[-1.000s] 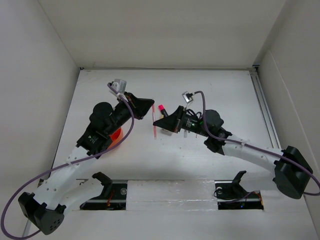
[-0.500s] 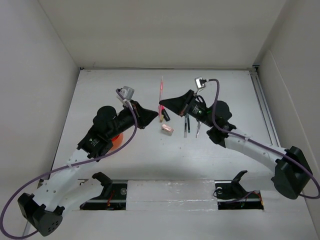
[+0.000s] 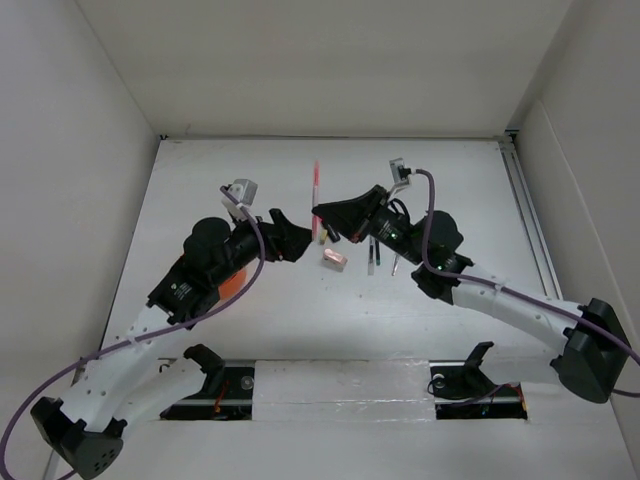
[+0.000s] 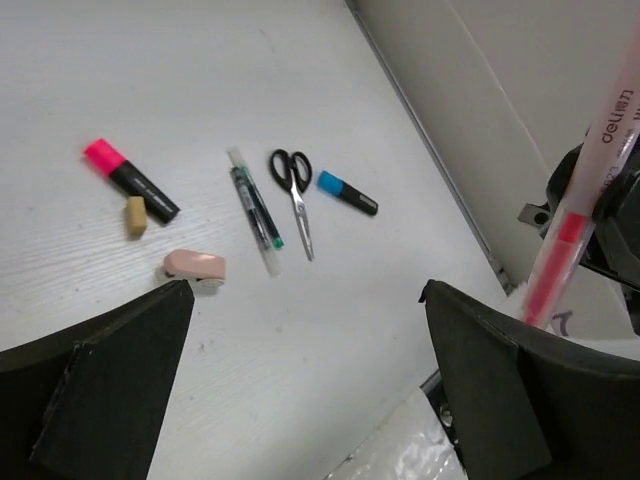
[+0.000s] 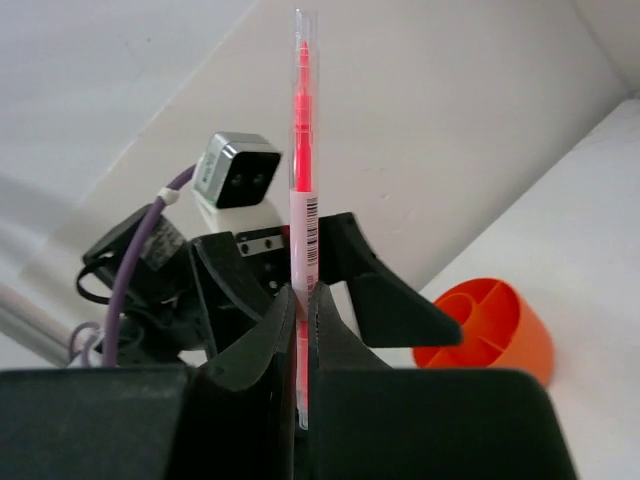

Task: Sort the stationery into containers
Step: Place the pen in the storage box.

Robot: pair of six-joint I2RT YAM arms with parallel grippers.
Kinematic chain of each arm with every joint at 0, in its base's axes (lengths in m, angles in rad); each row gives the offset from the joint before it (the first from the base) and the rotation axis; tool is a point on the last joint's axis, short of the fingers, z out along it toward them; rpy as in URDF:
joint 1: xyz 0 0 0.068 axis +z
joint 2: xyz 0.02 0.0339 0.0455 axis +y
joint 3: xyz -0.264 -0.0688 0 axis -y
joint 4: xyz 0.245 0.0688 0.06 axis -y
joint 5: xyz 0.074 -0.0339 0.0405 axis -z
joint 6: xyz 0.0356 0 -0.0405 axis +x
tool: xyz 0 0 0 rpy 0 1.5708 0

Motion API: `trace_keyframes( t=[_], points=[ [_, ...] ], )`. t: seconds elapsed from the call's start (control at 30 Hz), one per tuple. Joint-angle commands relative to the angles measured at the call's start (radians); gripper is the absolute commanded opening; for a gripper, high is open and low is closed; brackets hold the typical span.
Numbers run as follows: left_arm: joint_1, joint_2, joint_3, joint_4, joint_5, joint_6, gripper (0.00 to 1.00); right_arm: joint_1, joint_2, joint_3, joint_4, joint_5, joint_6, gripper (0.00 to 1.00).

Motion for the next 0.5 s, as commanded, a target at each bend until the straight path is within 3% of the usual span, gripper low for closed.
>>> trace_keyframes(
  t=[0.0, 0.1, 0.47],
  points=[
    [-0.004, -0.071, 0.029, -0.043, -0.171, -0.012, 0.99, -0.006, -0.068, -0.013, -0.027, 0.046, -0.159, 0.0],
    [-0.004, -0.122, 0.029, -0.044, -0.171, -0.003, 0.99, -0.039, -0.079, -0.043, -0.042, 0.046, -0.169, 0.0],
    [-0.004, -0.217, -0.025, 0.13, 0.112, 0.047, 0.99, 0.01, -0.057, -0.077, 0.007, -0.063, -0.208, 0.0]
  ],
)
